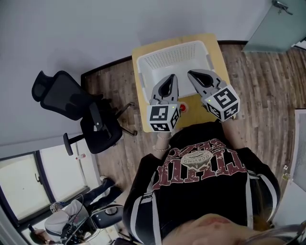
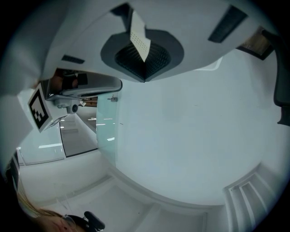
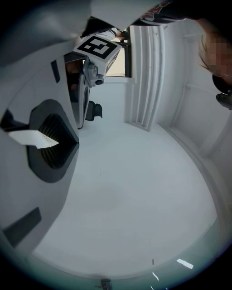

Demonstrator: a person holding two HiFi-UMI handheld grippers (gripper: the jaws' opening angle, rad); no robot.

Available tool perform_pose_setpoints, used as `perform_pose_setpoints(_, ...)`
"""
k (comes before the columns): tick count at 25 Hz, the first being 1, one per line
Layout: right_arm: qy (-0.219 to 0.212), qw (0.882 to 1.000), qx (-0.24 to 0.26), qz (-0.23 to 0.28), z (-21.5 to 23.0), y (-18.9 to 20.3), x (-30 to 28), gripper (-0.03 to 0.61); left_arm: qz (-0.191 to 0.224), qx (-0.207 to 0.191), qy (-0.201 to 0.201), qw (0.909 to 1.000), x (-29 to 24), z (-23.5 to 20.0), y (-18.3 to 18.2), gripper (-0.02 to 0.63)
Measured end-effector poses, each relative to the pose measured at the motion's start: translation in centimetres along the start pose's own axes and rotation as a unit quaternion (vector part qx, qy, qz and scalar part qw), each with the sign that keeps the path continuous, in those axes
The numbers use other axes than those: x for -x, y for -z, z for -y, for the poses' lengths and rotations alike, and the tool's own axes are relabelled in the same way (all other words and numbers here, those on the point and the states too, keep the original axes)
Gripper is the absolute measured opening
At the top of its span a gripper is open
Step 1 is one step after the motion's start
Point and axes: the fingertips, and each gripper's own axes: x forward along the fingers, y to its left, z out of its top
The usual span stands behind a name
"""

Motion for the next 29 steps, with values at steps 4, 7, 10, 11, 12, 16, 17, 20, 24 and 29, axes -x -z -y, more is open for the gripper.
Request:
perform_pose_setpoints(4, -0.008, 1.000, -0.001, -0.007, -0.3, 0.1, -0.6, 0.017, -0.001, 0.003, 0.001, 1.0000, 0.0, -0.5, -0.1, 0.046)
perform_pose_setpoints(7, 0.000, 1.000, 0.005, -0.004, -0.1, -0.1, -0.5, 0.017, -0.004, 0.003, 0.001, 1.0000, -0.1, -0.3, 0.0, 0.046)
perform_pose_setpoints(10, 0.000, 1.000, 0.005, -0.003, 0.4, 0.1, 0.1, 0.017, -0.006, 0.002, 0.000, 1.0000, -0.4, 0.4, 0.1, 0.046)
perform_pose_setpoints(11, 0.001, 1.000, 0.006, -0.004, 0.5, 0.1, 0.2, 0.017, -0.007, 0.001, 0.000, 1.0000, -0.5, 0.5, 0.2, 0.046)
perform_pose_setpoints(12, 0.000, 1.000, 0.007, -0.005, 0.5, 0.2, 0.2, 0.017, -0.007, 0.001, 0.000, 1.0000, -0.5, 0.5, 0.3, 0.046)
perform_pose_setpoints(16, -0.002, 1.000, 0.006, -0.006, 0.5, 0.2, 0.2, 0.017, -0.008, 0.002, 0.000, 1.0000, -0.5, 0.5, 0.2, 0.046)
perform_pose_setpoints(17, -0.002, 1.000, 0.006, -0.007, 0.4, 0.2, 0.2, 0.017, -0.008, 0.001, 0.000, 1.0000, -0.5, 0.5, 0.2, 0.046)
perform_pose_setpoints(20, -0.004, 1.000, 0.006, -0.009, 0.3, 0.2, 0.0, 0.017, -0.008, 0.000, 0.000, 1.0000, -0.5, 0.4, 0.2, 0.046)
perform_pose_setpoints(24, -0.002, 1.000, 0.005, -0.010, 0.5, 0.4, 0.0, 0.017, -0.009, 0.000, -0.002, 1.0000, -0.5, 0.3, 0.3, 0.046)
perform_pose_setpoints(29, -0.004, 1.000, 0.002, -0.010, 0.5, 0.5, 0.2, 0.017, -0.013, 0.002, 0.001, 0.9999, -0.5, 0.6, 0.7, 0.046)
